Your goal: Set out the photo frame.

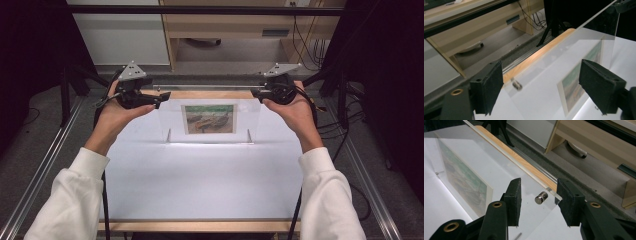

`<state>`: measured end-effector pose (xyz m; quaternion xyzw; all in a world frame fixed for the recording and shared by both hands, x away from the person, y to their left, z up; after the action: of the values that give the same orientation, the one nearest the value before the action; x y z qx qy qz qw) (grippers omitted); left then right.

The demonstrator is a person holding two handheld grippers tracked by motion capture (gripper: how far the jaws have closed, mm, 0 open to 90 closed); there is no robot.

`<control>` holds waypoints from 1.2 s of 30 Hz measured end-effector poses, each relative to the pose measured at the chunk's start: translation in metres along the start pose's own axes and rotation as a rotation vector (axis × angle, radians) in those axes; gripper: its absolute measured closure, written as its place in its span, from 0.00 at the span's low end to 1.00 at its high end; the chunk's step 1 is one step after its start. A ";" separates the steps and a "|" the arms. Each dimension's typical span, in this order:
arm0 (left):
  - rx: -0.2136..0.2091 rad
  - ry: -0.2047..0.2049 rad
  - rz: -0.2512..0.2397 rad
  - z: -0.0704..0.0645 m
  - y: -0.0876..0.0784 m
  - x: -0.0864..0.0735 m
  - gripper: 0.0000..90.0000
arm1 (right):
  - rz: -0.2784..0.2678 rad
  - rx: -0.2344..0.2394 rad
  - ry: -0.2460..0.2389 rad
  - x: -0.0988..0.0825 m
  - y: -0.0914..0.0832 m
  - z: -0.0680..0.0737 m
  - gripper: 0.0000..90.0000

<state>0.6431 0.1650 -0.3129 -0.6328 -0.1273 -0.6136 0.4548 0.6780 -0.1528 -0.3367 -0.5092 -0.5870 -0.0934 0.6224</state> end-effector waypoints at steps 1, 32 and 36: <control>0.000 -0.010 0.002 -0.001 -0.002 -0.004 0.19 | 0.000 0.001 0.002 0.000 0.001 0.000 0.62; 0.044 -0.062 0.070 -0.017 -0.038 -0.066 0.07 | -0.027 -0.112 0.037 -0.013 -0.035 0.011 0.12; 0.053 -0.032 0.064 -0.021 -0.045 -0.067 0.07 | -0.040 -0.116 0.046 -0.020 -0.049 0.016 0.09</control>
<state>0.5829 0.2012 -0.3574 -0.6340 -0.1303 -0.5849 0.4888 0.6269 -0.1729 -0.3309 -0.5303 -0.5764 -0.1515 0.6030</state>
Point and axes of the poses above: each handheld gripper's, and its own axes: y roughly forward along the jaws, x roughly out of its top, z roughly to its left, the point moved 10 cm from there along y, roughly forward along the jaws, and after that the axes turned 1 degree about x, right-handed, at the moved point
